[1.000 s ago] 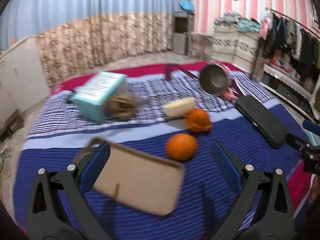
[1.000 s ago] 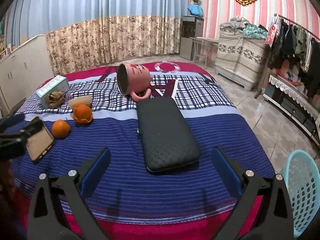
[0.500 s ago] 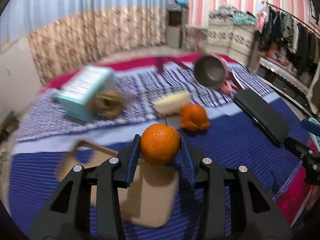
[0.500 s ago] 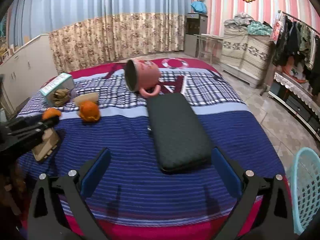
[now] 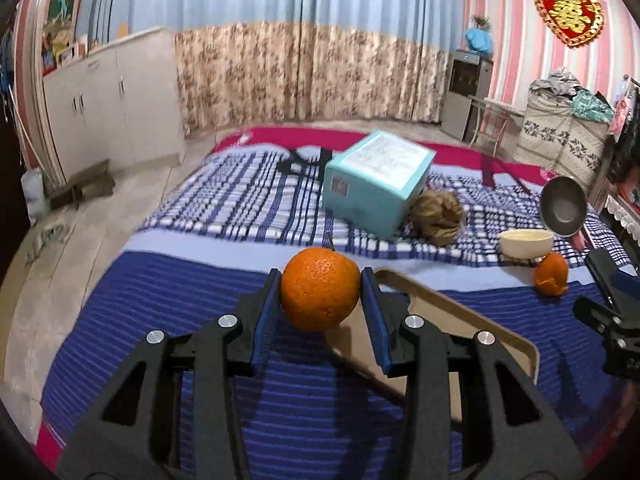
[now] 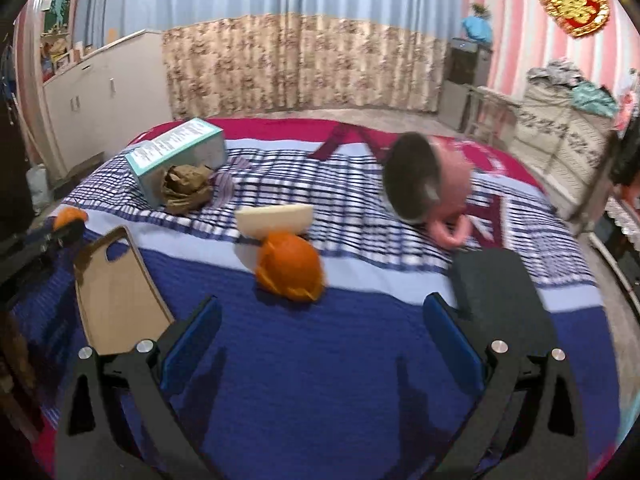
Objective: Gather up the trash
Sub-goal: 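Grasp the whole orange with the left gripper while the right gripper grasps the peeled orange, then carry both oranges over the blue wastebasket and open both grippers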
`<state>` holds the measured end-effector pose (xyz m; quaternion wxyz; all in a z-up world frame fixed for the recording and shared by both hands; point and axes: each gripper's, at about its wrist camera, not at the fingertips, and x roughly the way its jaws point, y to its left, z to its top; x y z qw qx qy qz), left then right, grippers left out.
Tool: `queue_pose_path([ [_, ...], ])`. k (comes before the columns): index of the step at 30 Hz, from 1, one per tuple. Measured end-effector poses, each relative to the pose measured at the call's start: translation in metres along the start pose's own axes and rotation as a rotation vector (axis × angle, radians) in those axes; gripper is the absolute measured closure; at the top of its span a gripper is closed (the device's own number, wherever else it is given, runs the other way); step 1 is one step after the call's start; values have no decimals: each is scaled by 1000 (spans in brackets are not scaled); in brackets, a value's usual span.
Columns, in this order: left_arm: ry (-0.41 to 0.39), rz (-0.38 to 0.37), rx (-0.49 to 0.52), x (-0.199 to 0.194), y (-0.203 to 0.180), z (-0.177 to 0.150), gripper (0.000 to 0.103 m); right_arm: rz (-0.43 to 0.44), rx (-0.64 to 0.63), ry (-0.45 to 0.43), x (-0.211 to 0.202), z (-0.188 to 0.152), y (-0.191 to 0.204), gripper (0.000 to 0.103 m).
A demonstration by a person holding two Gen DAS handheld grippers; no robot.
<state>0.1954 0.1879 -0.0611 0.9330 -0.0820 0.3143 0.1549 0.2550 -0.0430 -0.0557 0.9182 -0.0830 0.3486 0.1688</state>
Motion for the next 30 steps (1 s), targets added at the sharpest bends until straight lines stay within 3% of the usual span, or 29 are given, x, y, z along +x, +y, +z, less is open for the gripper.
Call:
queue_pose_path([
  [3, 15, 1, 2, 5, -1, 0, 64, 27, -3, 20, 18, 9, 8, 7],
  [7, 10, -3, 18, 5, -6, -2, 64, 81, -27, 97, 42, 12, 17, 53],
  [11, 22, -11, 11, 6, -6, -4, 64, 104, -1, 70, 31, 8, 14, 71],
  [16, 29, -9, 14, 9, -6, -5, 64, 89, 60, -5, -17, -5, -13, 74],
  [26, 27, 9, 44, 8, -12, -7, 64, -117, 185, -145, -164, -41, -101, 74],
  [30, -12, 31, 99, -7, -26, -7, 64, -190, 256, -192, -200, -65, -138, 74],
])
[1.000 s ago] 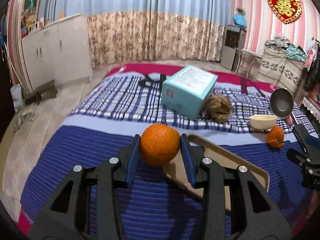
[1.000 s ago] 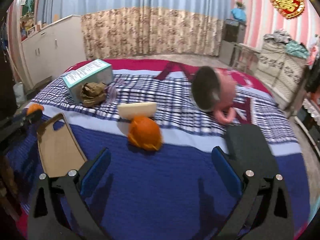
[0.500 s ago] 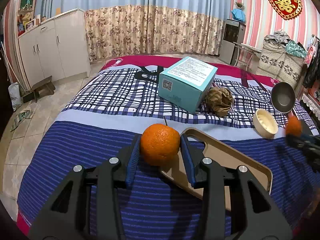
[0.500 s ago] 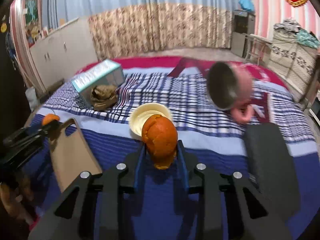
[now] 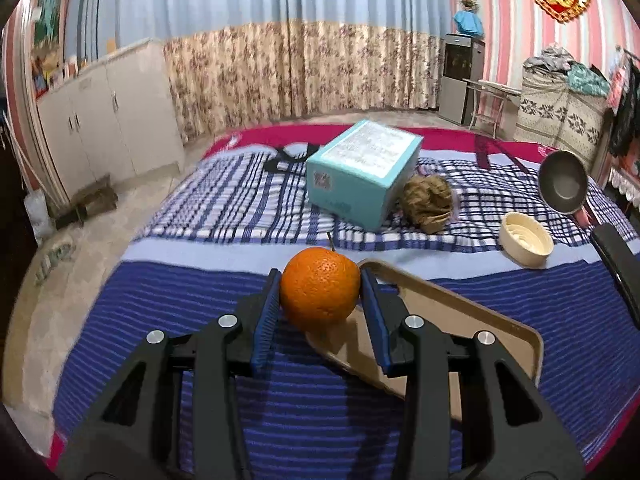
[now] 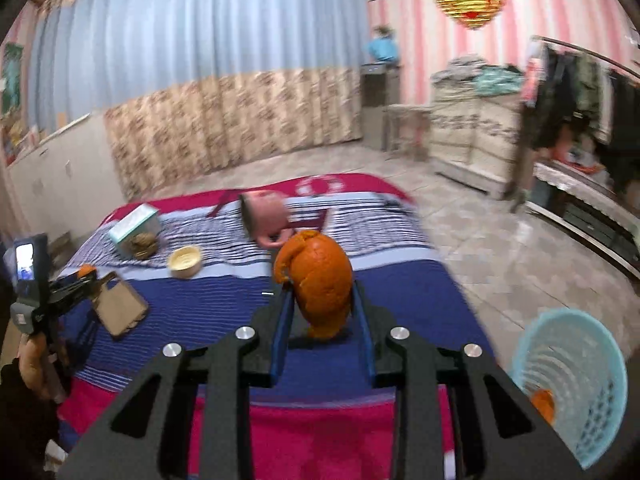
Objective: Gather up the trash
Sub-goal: 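Carry both oranges over the blue wastebasket and open both grippers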
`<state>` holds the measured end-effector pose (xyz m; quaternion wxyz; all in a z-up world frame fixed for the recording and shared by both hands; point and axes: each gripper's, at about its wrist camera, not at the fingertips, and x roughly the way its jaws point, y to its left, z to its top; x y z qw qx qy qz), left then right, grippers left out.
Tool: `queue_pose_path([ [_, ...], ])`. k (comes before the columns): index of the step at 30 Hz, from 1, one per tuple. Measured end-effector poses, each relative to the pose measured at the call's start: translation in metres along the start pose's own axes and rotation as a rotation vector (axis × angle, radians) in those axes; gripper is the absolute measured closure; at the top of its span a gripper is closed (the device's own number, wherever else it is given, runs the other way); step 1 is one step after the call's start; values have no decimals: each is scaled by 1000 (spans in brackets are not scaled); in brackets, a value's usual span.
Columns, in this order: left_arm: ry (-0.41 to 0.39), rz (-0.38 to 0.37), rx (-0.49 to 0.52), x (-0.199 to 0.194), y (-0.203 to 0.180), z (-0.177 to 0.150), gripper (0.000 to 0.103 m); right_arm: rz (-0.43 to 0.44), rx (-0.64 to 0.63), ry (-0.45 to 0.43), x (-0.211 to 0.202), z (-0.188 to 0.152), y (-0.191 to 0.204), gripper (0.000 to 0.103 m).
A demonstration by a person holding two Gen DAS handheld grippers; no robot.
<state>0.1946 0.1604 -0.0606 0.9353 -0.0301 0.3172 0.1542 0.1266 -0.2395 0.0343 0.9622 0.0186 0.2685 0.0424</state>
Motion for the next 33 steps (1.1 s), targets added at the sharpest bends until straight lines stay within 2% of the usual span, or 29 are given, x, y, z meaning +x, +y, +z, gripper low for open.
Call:
queue_pose_path([
  [4, -21, -69, 18, -26, -21, 4, 64, -44, 89, -12, -9, -7, -45, 74],
  [8, -82, -153, 49, -60, -56, 14, 64, -105, 131, -21, -15, -10, -79, 74],
  [12, -120, -283, 75, -92, -100, 26, 64, -126, 186, -30, -24, -15, -113, 74],
  [18, -163, -422, 154, -134, -171, 29, 64, -203, 238, -24, -33, -26, -161, 74],
  [24, -170, -565, 224, -166, -245, 28, 64, -281, 261, -29, -44, -31, -196, 74],
  [28, -188, -631, 269, -184, -288, 25, 64, -286, 292, -48, -53, -34, -212, 74],
  [33, -162, -706, 322, -196, -338, 17, 64, -314, 308, -41, -57, -44, -229, 74],
])
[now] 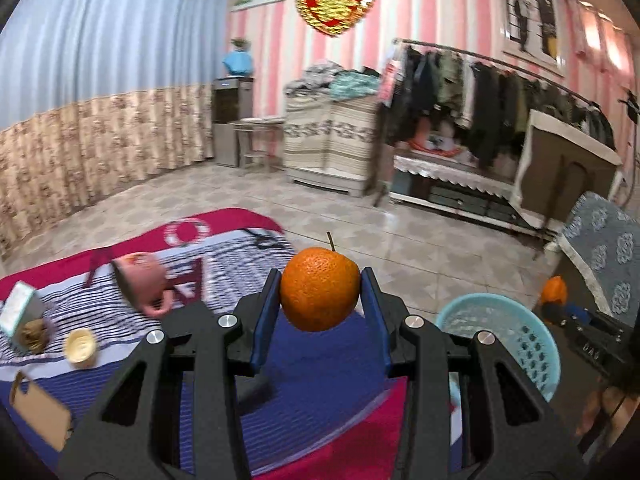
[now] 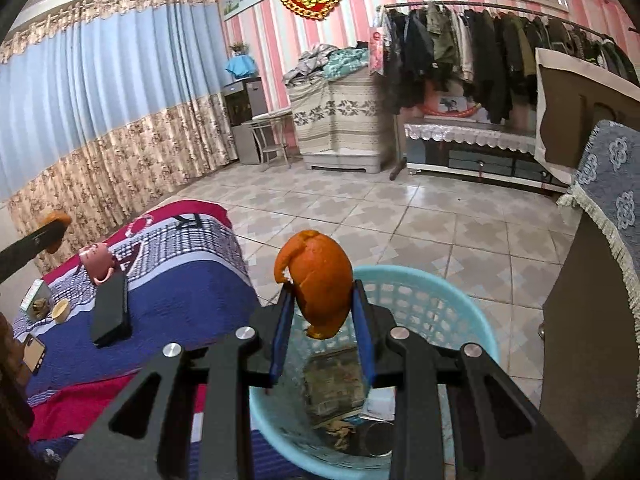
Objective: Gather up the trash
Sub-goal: 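Carry both oranges over the blue wastebasket and open both grippers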
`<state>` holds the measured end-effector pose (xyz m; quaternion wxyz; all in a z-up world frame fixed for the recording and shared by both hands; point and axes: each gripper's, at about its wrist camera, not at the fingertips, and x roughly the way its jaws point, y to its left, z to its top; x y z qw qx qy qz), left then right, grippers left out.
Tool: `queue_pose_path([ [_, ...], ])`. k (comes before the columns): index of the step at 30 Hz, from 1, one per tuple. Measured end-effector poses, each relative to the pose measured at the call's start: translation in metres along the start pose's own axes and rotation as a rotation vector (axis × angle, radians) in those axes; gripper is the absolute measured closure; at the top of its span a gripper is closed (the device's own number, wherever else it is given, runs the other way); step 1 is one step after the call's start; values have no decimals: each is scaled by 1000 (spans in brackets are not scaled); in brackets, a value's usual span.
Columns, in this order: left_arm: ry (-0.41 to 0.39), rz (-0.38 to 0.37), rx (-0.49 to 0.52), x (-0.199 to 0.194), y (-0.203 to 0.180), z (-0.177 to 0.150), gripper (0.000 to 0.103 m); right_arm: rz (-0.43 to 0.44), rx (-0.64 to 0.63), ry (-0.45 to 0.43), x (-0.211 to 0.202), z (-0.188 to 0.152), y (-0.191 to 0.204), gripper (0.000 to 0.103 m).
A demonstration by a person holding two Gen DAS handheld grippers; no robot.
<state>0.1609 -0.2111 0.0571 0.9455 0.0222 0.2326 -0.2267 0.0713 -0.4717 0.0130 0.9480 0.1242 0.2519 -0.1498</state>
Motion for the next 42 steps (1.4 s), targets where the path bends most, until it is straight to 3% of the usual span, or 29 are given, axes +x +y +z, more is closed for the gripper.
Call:
queue_pose_path([
  [9, 60, -82, 93, 50, -75, -3, 64, -53, 48, 14, 10, -5, -26, 74],
  [29, 193, -220, 235, 116, -151, -44, 62, -124, 110, 81, 23, -14, -52, 74],
  [32, 170, -211, 270, 113, -157, -45, 46, -132, 115, 86, 23, -15, -54, 74],
  [34, 150, -211, 271, 109, -157, -44, 28, -137, 121, 93, 24, -16, -57, 74],
  [42, 108, -145, 246, 97, -132, -31, 16, -143, 114, 107, 27, -17, -56, 74],
])
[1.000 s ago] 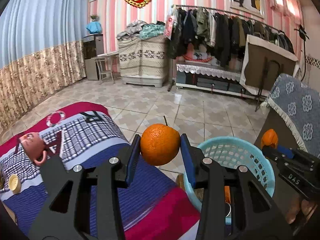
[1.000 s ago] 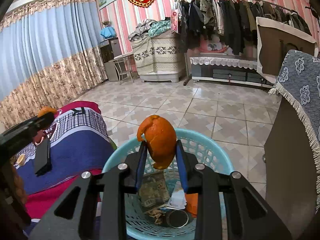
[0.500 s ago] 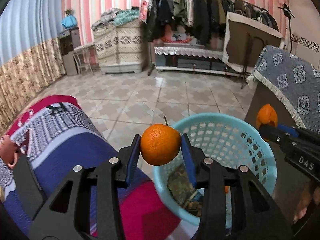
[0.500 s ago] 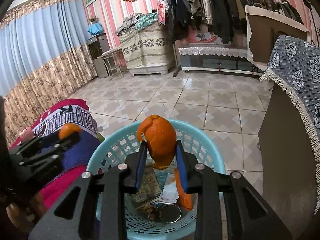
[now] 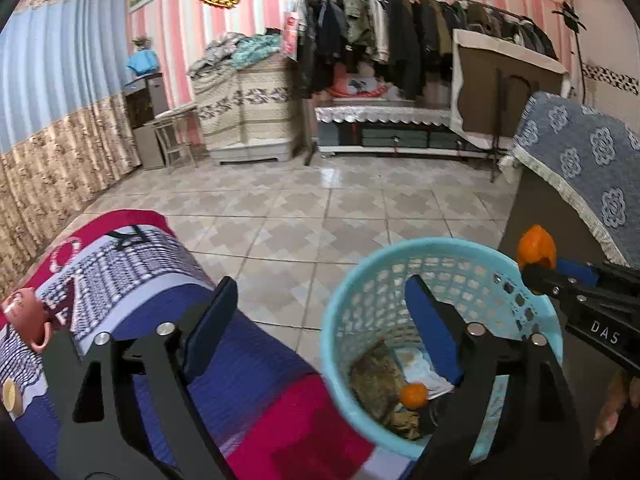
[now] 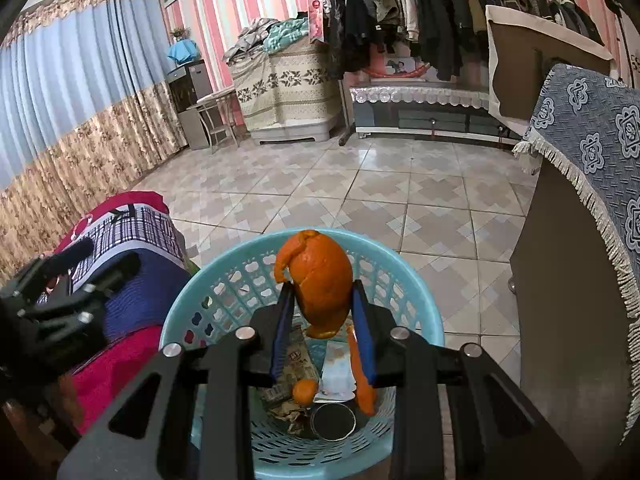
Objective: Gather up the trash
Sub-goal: 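Carry both oranges over the blue wastebasket and open both grippers, then move both tools back over the bed items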
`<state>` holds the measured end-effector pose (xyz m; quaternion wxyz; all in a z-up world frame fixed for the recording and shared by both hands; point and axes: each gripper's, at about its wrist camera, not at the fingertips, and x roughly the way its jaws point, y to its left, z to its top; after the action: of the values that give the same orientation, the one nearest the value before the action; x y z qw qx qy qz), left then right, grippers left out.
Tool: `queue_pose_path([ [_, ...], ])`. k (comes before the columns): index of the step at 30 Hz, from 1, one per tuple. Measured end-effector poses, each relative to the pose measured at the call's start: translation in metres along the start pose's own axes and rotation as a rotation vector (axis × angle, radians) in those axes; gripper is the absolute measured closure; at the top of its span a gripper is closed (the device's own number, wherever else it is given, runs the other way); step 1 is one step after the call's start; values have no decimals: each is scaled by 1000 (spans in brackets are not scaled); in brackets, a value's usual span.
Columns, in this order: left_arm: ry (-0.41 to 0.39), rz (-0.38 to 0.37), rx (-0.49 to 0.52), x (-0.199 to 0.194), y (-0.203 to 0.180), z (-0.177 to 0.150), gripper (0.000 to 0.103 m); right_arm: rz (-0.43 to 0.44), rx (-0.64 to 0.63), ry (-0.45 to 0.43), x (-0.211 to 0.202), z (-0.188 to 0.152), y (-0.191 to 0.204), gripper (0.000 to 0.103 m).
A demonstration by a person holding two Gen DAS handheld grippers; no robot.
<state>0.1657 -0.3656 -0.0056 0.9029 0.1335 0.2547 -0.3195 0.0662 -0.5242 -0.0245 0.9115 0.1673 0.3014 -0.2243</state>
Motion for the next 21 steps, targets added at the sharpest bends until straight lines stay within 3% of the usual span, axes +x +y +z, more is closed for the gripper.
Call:
queue_pose_path([
  [9, -19, 120, -77, -21, 53, -6, 7, -9, -54, 9, 7, -1, 21, 72],
  [10, -17, 127, -85, -23, 59, -7, 7, -11, -54, 11, 8, -1, 22, 68],
  [13, -17, 141, -123, -33, 75, -13, 6, -1, -40, 7, 9, -1, 23, 34],
  [21, -44, 207, -169, -63, 109, -24, 6, -35, -53, -19, 2, 0, 29, 25],
])
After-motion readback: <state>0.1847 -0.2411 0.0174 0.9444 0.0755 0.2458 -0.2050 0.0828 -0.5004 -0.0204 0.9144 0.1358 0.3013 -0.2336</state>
